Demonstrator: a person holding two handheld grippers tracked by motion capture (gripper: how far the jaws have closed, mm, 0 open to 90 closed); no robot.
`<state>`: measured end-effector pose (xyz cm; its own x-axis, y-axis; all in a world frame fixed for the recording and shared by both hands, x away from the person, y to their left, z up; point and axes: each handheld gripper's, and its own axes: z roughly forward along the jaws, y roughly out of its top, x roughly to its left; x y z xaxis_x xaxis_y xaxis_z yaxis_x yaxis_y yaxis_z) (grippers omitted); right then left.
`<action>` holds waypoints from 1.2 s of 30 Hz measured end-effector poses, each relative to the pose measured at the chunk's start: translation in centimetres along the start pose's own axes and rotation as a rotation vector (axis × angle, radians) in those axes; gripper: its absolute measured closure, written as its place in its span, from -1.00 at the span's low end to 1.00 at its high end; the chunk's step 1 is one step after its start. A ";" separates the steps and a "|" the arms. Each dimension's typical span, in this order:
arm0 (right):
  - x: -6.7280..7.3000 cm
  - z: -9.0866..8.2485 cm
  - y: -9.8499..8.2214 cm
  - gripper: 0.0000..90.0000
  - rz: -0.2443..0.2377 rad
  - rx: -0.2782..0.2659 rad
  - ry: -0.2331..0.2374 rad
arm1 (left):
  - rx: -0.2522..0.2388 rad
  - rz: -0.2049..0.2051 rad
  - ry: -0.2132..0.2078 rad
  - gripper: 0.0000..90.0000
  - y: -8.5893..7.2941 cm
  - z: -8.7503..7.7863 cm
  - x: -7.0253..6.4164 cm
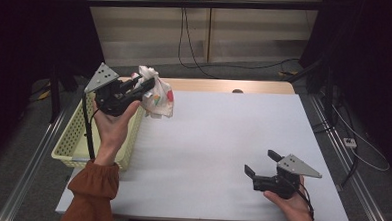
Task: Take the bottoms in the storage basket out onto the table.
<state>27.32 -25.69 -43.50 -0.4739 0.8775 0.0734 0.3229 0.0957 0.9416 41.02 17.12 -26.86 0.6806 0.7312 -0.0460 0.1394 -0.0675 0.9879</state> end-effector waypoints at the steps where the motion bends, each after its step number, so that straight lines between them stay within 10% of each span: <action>1: 0.0 0.0 0.0 -0.92 -0.001 0.000 0.000 | 0.003 -0.001 -0.004 0.57 -0.1 0.1 -0.1; 36: 0.1 -0.1 0.0 -0.92 0.000 -0.001 0.004 | 0.078 0.030 -0.078 0.57 -1.2 4.0 -2.7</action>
<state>27.18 -25.71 -43.49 -0.4774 0.8755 0.0748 0.3225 0.0953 0.9418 41.84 12.50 -28.48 0.7392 0.6728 -0.0307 0.1712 -0.1436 0.9747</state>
